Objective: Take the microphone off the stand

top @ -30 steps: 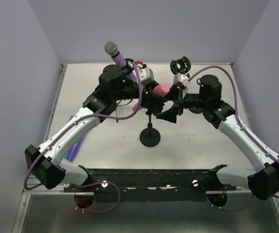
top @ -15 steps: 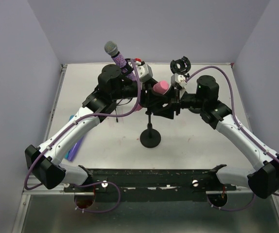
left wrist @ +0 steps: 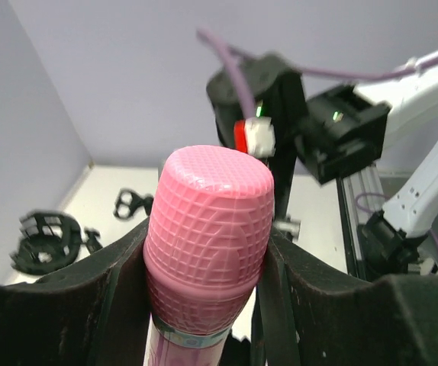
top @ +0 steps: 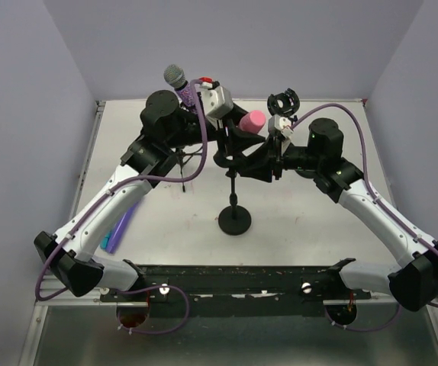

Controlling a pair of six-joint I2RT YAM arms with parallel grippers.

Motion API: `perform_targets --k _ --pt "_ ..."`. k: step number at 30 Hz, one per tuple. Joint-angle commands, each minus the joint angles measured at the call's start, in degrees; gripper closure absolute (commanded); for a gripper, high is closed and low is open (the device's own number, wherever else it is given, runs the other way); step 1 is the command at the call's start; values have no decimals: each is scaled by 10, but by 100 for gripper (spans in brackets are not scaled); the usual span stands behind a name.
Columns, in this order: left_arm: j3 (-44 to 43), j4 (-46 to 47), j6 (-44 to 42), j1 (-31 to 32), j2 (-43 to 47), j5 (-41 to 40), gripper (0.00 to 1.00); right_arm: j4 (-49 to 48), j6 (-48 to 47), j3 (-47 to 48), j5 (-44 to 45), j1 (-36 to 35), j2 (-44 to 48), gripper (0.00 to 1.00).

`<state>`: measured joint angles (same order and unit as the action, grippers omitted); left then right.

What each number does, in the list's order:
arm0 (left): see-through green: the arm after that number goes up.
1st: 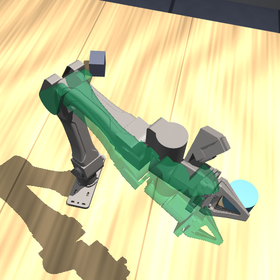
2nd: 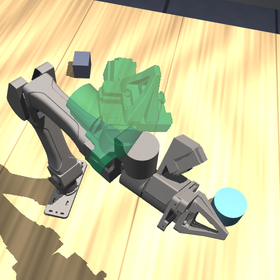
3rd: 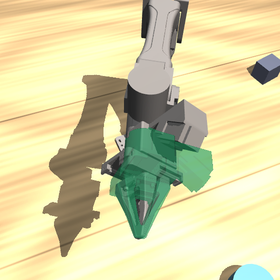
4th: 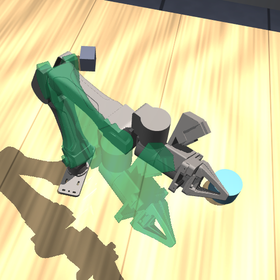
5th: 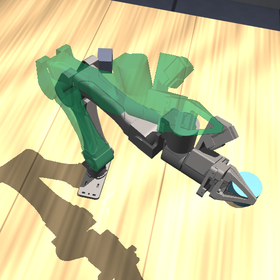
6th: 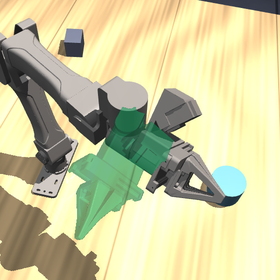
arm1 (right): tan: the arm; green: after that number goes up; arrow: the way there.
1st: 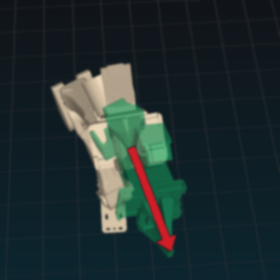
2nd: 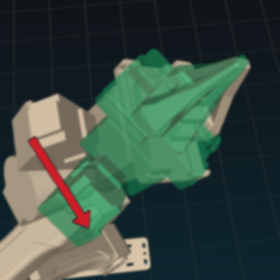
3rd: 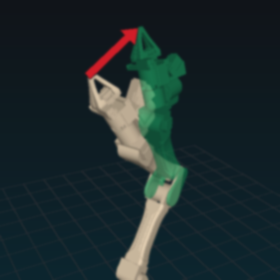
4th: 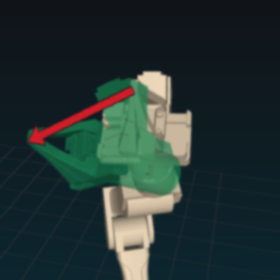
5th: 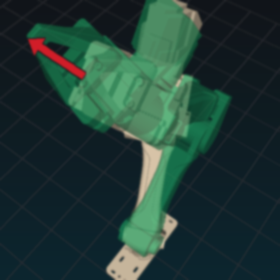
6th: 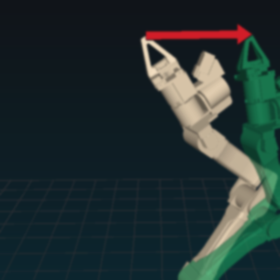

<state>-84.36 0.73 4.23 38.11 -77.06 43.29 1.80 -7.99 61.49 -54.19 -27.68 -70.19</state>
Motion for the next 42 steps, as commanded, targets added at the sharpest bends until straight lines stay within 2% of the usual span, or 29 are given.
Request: perform_targets --k 1,6,7,9,11,12,16,19,23,25,30,36,40,42 --pt "-95 5 -20 -1 -2 19 100 11 -11 -8 14 -1 0 99" --pt "-175 -6 -33 -11 -9 20 100 8 -6 -9 18 -1 1 99" --pt "-186 -6 -37 -14 -9 20 100 8 -5 -9 23 -2 4 84" --pt "-206 -37 -55 -17 -6 19 100 9 4 -9 31 -1 9 41" --pt "-212 -62 -70 -24 1 22 100 26 2 4 29 -1 14 23" --pt "-209 -73 -78 -27 12 22 100 36 -1 15 28 -1 15 17" --pt "-159 -148 -127 -48 70 21 100 103 -27 60 30 -1 23 1" --pt "-74 -204 -171 -71 139 -17 100 141 -36 85 49 -1 38 0" --pt "24 -277 -196 -101 224 -133 100 177 -41 108 73 -1 52 0" --pt "63 -315 -175 -120 245 -217 100 195 -41 124 94 0 53 0" --pt "229 -349 -127 -209 299 -299 100 208 -32 136 189 -1 49 0" --pt "287 -361 -155 -313 250 -409 100 206 -19 131 202 0 49 0" --pt "320 -282 -150 -411 213 -489 100 203 -19 119 203 -1 57 0" --pt "328 -244 -168 -445 189 -502 100 206 -23 115 208 -1 59 0"
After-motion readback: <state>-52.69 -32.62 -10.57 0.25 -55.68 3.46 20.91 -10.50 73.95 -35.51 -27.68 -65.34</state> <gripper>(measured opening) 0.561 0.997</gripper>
